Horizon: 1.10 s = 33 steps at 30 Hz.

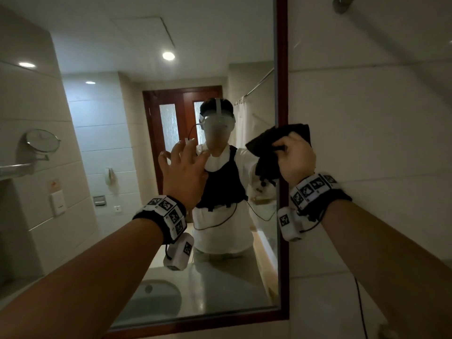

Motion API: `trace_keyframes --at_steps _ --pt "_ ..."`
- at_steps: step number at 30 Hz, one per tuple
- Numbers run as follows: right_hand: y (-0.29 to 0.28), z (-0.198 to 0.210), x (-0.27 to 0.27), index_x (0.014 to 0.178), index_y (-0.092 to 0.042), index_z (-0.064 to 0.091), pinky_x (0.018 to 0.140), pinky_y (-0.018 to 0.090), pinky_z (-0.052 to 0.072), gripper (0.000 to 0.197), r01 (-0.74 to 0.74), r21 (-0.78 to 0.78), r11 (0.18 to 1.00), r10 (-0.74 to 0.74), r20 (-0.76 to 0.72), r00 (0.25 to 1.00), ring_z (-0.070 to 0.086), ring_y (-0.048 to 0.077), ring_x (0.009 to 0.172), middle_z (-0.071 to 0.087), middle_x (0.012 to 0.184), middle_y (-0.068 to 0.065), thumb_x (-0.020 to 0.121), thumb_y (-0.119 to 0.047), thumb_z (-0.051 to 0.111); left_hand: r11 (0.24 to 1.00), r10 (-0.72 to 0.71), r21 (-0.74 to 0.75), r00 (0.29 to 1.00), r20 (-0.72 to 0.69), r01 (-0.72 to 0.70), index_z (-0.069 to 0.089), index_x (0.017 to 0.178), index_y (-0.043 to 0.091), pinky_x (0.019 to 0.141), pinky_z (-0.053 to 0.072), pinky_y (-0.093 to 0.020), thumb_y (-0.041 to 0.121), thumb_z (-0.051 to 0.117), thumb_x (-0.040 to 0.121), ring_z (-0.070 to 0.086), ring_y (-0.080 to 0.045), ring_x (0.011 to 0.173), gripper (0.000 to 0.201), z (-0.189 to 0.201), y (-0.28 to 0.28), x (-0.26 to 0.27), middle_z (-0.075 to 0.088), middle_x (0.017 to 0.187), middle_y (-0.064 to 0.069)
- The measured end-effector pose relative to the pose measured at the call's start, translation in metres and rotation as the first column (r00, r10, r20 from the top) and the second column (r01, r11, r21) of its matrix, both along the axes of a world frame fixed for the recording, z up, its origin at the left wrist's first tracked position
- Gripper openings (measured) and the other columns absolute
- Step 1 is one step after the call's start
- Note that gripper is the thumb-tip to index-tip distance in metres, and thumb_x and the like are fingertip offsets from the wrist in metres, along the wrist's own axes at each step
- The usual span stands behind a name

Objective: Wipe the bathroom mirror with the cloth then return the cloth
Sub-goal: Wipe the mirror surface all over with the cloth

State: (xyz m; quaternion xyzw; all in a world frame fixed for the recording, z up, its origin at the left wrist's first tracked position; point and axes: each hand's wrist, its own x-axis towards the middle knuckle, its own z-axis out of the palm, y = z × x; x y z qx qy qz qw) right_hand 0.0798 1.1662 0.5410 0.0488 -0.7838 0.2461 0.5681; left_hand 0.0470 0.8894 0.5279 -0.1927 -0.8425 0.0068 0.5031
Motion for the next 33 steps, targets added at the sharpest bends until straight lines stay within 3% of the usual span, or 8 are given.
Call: trace_keyframes --at_steps 5,10,14,19,22,26,31,33 --pt "0.000 0.025 -0.005 0.096 -0.009 0.073 0.068 0.032 0.050 0.017 0.052 0.015 0.999 -0.052 0.016 0.999 0.060 0.022 0.085 0.062 0.102 0.008 0.087 -0.001 0.061 1.000 -0.004 -0.009 1.000 -0.002 0.004 0.047 0.136 0.029 0.103 0.027 -0.069 0.035 0.067 0.082 0.029 -0.036 0.136 0.058 0.002 -0.003 -0.004 0.035 0.150 -0.007" --pt "0.001 -0.019 0.004 0.092 -0.010 0.070 0.068 0.037 0.052 0.018 0.054 0.097 0.994 -0.063 0.092 0.994 0.061 0.023 0.082 0.063 0.096 0.006 0.083 0.002 0.059 1.000 0.001 -0.029 1.000 0.001 -0.001 0.049 0.135 0.029 0.101 0.030 -0.067 0.037 0.070 0.078 0.032 -0.038 0.134 0.061 0.005 -0.005 -0.002 0.038 0.148 -0.008" --pt "-0.004 -0.044 0.011 0.090 -0.009 0.070 0.070 0.031 0.048 0.018 0.089 0.110 0.990 -0.106 0.163 0.981 0.062 0.024 0.085 0.064 0.095 0.007 0.081 0.003 0.059 0.998 0.005 -0.055 1.000 0.013 -0.004 0.047 0.134 0.031 0.099 0.033 -0.062 0.036 0.069 0.077 0.034 -0.038 0.134 0.061 0.006 -0.010 0.000 0.034 0.149 -0.007" --pt "-0.002 0.012 0.000 0.092 -0.010 0.073 0.069 0.024 0.042 0.025 0.120 0.058 0.991 -0.126 0.121 0.985 0.059 0.019 0.082 0.063 0.096 0.007 0.083 0.008 0.058 0.995 -0.053 -0.084 0.999 -0.001 0.053 0.051 0.132 0.027 0.098 0.031 -0.064 0.033 0.081 0.067 0.036 -0.037 0.130 0.072 0.009 -0.017 -0.006 0.038 0.145 -0.009" --pt "-0.006 0.037 -0.003 0.091 -0.010 0.074 0.069 0.023 0.041 0.026 0.152 -0.019 0.988 -0.150 0.084 0.985 0.058 0.017 0.082 0.064 0.098 0.007 0.083 0.009 0.057 0.993 -0.052 -0.105 0.999 0.005 0.052 0.048 0.134 0.028 0.099 0.033 -0.067 0.033 0.079 0.070 0.035 -0.038 0.131 0.071 0.011 -0.020 -0.003 0.038 0.148 -0.009" --pt "-0.008 0.014 -0.001 0.091 -0.009 0.073 0.071 0.026 0.046 0.025 0.171 0.003 0.985 -0.170 0.116 0.978 0.060 0.021 0.084 0.065 0.099 0.009 0.083 0.009 0.058 0.993 -0.071 -0.094 0.997 0.028 0.073 0.045 0.134 0.030 0.100 0.031 -0.067 0.032 0.071 0.072 0.033 -0.037 0.133 0.067 0.012 -0.022 -0.002 0.034 0.149 -0.006" --pt "-0.007 -0.021 0.006 0.087 -0.006 0.071 0.068 0.027 0.044 0.021 0.164 0.096 0.982 -0.177 0.148 0.973 0.060 0.023 0.077 0.064 0.089 0.010 0.079 0.012 0.063 0.994 -0.056 -0.090 0.998 0.040 0.059 0.038 0.135 0.032 0.100 0.030 -0.064 0.037 0.076 0.060 0.036 -0.035 0.128 0.085 0.021 -0.022 -0.005 0.036 0.142 -0.005" --pt "-0.006 -0.020 0.008 0.085 -0.007 0.071 0.067 0.026 0.043 0.021 0.151 0.115 0.982 -0.169 0.167 0.971 0.060 0.021 0.076 0.062 0.086 0.007 0.079 0.012 0.063 0.994 -0.040 -0.102 0.999 0.024 0.043 0.038 0.134 0.032 0.100 0.029 -0.064 0.039 0.075 0.060 0.038 -0.034 0.124 0.083 0.027 -0.021 -0.006 0.038 0.138 -0.004"
